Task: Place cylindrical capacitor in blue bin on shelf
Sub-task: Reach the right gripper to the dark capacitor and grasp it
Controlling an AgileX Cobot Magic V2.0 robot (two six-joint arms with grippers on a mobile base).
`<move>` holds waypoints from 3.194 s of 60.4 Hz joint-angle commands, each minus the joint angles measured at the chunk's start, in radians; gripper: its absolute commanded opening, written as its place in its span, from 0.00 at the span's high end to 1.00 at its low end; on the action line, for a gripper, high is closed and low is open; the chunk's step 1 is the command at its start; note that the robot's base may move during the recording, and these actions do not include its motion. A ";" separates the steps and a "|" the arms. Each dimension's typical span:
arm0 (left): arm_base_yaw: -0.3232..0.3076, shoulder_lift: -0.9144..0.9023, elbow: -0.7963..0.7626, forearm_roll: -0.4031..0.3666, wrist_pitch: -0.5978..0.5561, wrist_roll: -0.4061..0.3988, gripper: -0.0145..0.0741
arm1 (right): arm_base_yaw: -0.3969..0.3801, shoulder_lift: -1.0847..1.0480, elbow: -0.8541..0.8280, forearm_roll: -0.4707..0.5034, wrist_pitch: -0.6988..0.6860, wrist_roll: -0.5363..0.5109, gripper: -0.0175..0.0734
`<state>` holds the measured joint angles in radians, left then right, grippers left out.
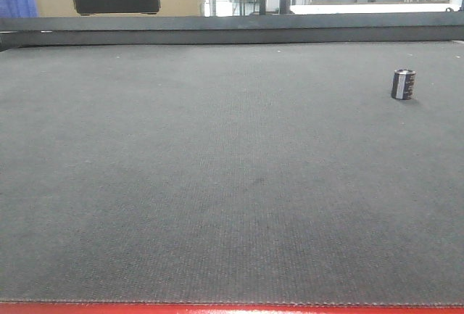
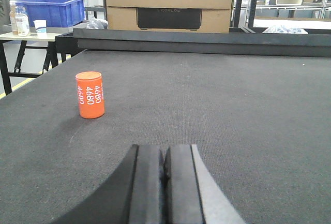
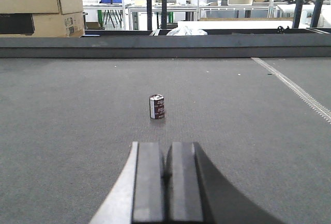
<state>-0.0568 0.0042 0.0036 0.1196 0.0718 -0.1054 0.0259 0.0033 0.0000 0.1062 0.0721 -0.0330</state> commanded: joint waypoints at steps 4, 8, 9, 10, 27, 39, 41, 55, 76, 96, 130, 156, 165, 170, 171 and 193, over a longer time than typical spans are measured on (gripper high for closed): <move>0.002 -0.004 -0.004 0.004 -0.014 0.002 0.96 | -0.005 -0.003 0.000 -0.006 -0.021 -0.003 0.99; 0.002 -0.004 -0.004 0.004 -0.014 0.002 0.96 | -0.005 -0.003 0.000 -0.006 -0.021 -0.003 0.99; 0.002 -0.004 -0.004 0.004 -0.014 0.002 0.96 | -0.005 -0.003 0.000 -0.006 -0.021 -0.003 0.99; 0.002 -0.004 -0.004 0.004 -0.014 0.002 0.96 | -0.005 -0.003 0.000 -0.006 -0.021 -0.003 0.99; 0.002 -0.004 -0.004 0.004 -0.050 0.002 0.96 | -0.005 -0.003 0.000 -0.006 -0.021 -0.003 0.99; 0.002 -0.004 -0.004 0.004 -0.132 0.002 0.96 | -0.005 -0.003 0.000 -0.006 -0.039 -0.003 0.99; 0.002 -0.004 -0.004 0.004 -0.144 0.002 0.96 | -0.005 -0.003 0.000 -0.006 -0.047 -0.003 0.99; 0.002 -0.004 -0.004 -0.003 -0.226 0.002 0.96 | -0.005 -0.003 0.000 -0.006 -0.174 -0.003 0.99; 0.002 0.145 -0.443 -0.001 0.143 0.002 0.96 | -0.005 0.032 -0.362 0.058 0.059 -0.003 0.98; 0.002 0.411 -0.650 -0.005 0.218 0.002 0.47 | -0.005 0.381 -0.608 0.051 0.101 -0.003 0.21; -0.038 0.492 -0.656 -0.037 0.220 0.002 0.16 | -0.002 1.269 -0.619 -0.061 -0.477 -0.003 0.18; -0.038 0.492 -0.656 -0.037 0.220 0.002 0.16 | -0.002 1.798 -0.732 -0.085 -0.971 -0.003 0.18; -0.038 0.492 -0.656 -0.037 0.220 0.002 0.16 | -0.002 1.907 -0.853 -0.085 -0.963 -0.003 0.18; -0.038 0.492 -0.656 -0.037 0.220 0.002 0.16 | -0.002 1.961 -0.920 -0.085 -0.934 -0.003 0.18; -0.038 0.492 -0.656 -0.037 0.220 0.002 0.16 | -0.002 1.969 -0.935 -0.085 -0.931 -0.003 0.18; -0.038 0.492 -0.656 -0.031 0.233 0.002 0.16 | -0.002 2.111 -1.065 -0.087 -0.881 -0.003 0.18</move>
<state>-0.0882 0.4946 -0.6449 0.0853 0.3089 -0.1054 0.0259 2.0965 -1.0471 0.0263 -0.7984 -0.0330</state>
